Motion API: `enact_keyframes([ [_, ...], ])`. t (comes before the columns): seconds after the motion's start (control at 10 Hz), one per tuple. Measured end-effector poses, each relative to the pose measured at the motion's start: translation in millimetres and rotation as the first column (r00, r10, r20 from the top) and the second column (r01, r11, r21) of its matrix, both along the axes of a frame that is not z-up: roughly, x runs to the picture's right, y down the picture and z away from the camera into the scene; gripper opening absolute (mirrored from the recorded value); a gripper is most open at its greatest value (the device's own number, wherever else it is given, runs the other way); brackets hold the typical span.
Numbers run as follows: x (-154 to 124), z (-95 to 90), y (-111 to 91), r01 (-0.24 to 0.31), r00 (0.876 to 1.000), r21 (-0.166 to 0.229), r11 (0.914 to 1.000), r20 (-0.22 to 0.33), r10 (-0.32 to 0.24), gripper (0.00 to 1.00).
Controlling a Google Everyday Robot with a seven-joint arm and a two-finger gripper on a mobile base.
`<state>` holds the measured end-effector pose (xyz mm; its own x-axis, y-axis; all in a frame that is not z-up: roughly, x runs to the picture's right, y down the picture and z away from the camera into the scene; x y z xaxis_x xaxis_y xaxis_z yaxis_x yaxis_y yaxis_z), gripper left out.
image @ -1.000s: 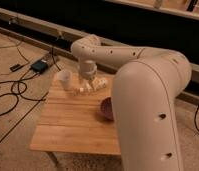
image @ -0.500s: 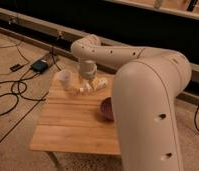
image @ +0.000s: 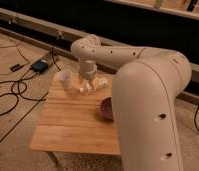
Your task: Stand the bottle upright
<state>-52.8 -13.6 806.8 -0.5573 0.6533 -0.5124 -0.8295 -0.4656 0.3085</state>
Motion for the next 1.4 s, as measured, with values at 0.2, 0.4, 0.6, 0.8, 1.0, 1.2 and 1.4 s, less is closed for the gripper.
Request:
enact_keyframes([
  [0.2,0.0,0.0,0.0,0.000,1.000,0.000,1.0000,0.000,0.000,0.65],
  [0.4,0.0,0.1,0.1,0.000,1.000,0.000,1.0000,0.000,0.000,0.65],
  [0.6,0.0,0.1,0.0,0.000,1.000,0.000,1.0000,0.000,0.000,0.65],
  [0.8,7.0,7.2,-5.7,0.048,0.999,0.044,0.9979,-0.008,-0.048,0.65],
  [1.0,21.0,19.8,-22.0,0.230,0.973,0.158,0.9604,-0.008,-0.231,0.65],
  [1.2,17.8,19.5,-29.3,0.323,0.943,0.228,0.9184,0.010,-0.334,0.65],
  [1.4,13.7,20.1,-22.0,0.341,0.934,0.243,0.9082,0.022,-0.356,0.65],
])
